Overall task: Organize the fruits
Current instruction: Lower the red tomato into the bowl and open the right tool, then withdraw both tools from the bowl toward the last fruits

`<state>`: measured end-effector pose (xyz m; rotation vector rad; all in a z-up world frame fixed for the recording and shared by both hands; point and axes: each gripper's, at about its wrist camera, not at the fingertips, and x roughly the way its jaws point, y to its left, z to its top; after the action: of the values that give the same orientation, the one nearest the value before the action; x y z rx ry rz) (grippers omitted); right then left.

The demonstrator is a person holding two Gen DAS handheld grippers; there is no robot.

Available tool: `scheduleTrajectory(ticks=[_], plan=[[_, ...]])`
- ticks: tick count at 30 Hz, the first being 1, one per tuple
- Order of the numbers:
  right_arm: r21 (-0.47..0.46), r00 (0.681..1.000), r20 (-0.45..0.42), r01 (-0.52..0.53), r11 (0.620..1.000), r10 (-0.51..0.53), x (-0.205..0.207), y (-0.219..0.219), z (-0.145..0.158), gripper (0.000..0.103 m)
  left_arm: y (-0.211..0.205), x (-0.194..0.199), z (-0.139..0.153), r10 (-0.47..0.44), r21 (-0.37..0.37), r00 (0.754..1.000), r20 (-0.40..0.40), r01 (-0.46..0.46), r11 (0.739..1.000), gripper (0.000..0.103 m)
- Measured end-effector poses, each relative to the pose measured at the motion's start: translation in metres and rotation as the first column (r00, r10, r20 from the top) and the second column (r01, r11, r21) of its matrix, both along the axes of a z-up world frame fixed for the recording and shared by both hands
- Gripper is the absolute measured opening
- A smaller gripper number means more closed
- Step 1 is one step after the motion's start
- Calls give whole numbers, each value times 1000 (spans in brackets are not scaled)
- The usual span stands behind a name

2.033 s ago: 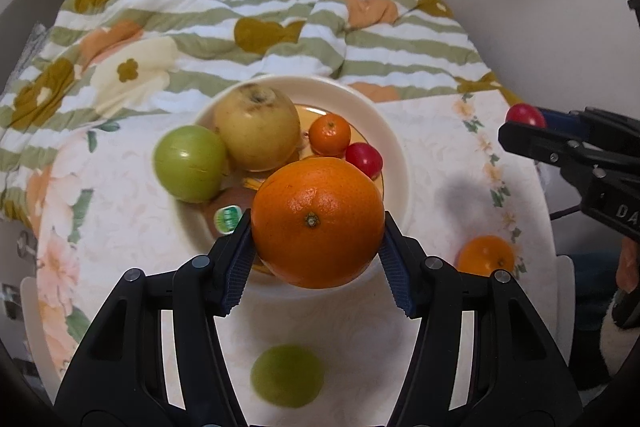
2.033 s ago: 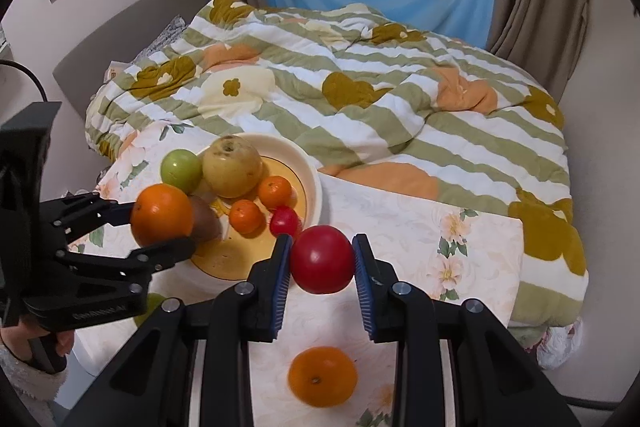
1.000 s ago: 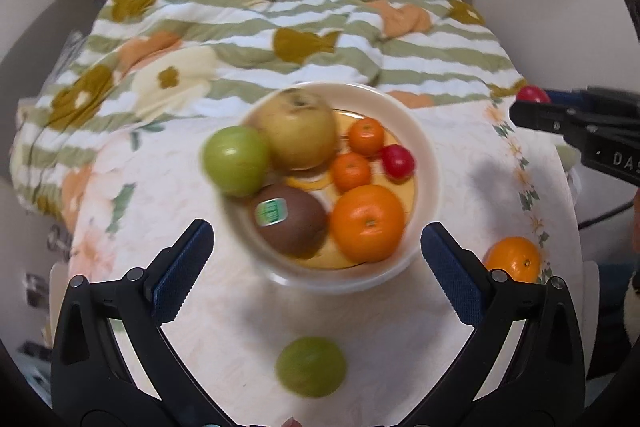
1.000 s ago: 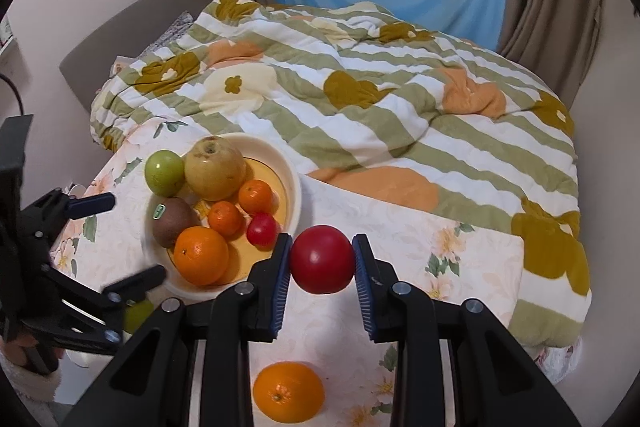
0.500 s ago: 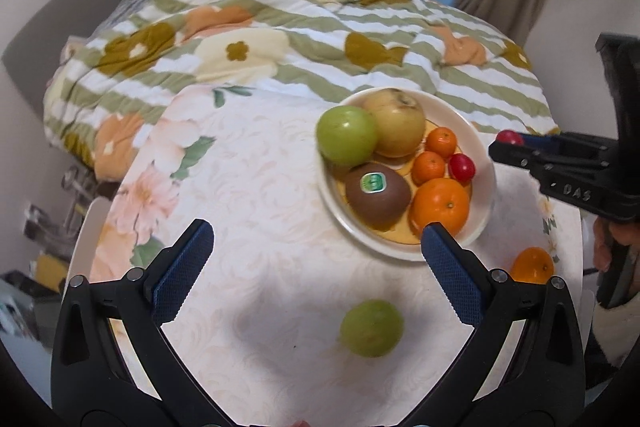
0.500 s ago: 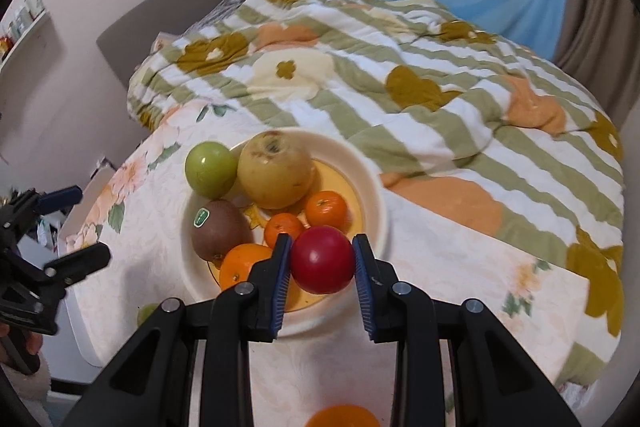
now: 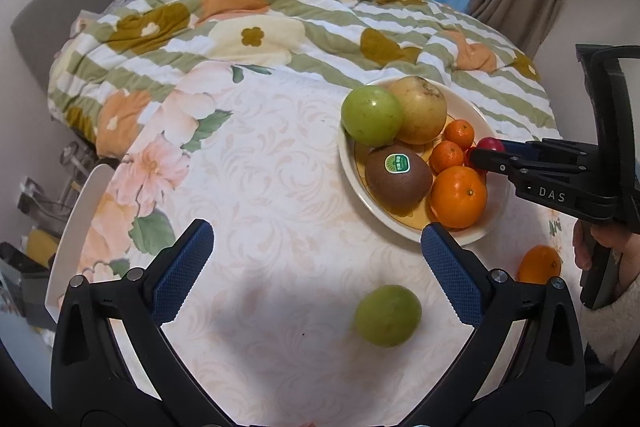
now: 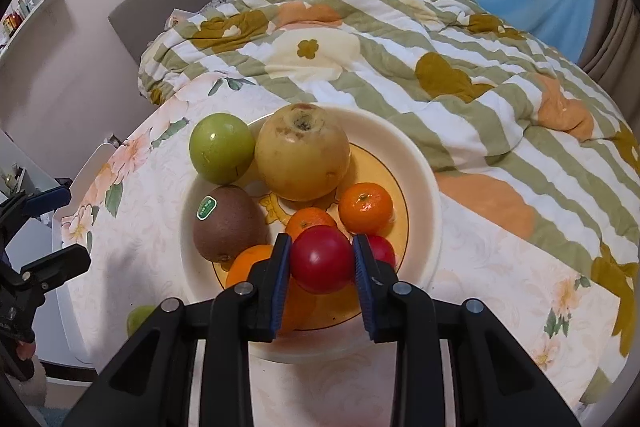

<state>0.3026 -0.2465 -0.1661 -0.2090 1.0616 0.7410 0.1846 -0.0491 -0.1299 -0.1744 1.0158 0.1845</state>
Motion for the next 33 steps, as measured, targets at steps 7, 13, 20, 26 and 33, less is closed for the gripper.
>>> scheduleTrajectory(ticks=[7, 13, 20, 26, 33], plan=[[38, 1000, 21, 2, 999, -3, -5, -4, 7, 89, 3, -2, 6, -2, -2, 1000, 10, 2, 1000, 103], [41, 996, 72, 43, 998, -46, -14, -10, 20, 103, 5, -5, 16, -33, 3, 999, 15, 33, 999, 103], [56, 983, 128, 128, 990, -135, -38, -21, 58, 103, 10, -22, 47, -83, 11, 994, 71, 83, 997, 103], [47, 958, 175, 223, 974, -228, -78, -33, 96, 103, 16, -48, 73, -130, 35, 985, 112, 127, 991, 103], [47, 915, 215, 339, 940, -341, -126, -46, 116, 103, 26, -79, 90, -162, 51, 977, 143, 156, 986, 103]])
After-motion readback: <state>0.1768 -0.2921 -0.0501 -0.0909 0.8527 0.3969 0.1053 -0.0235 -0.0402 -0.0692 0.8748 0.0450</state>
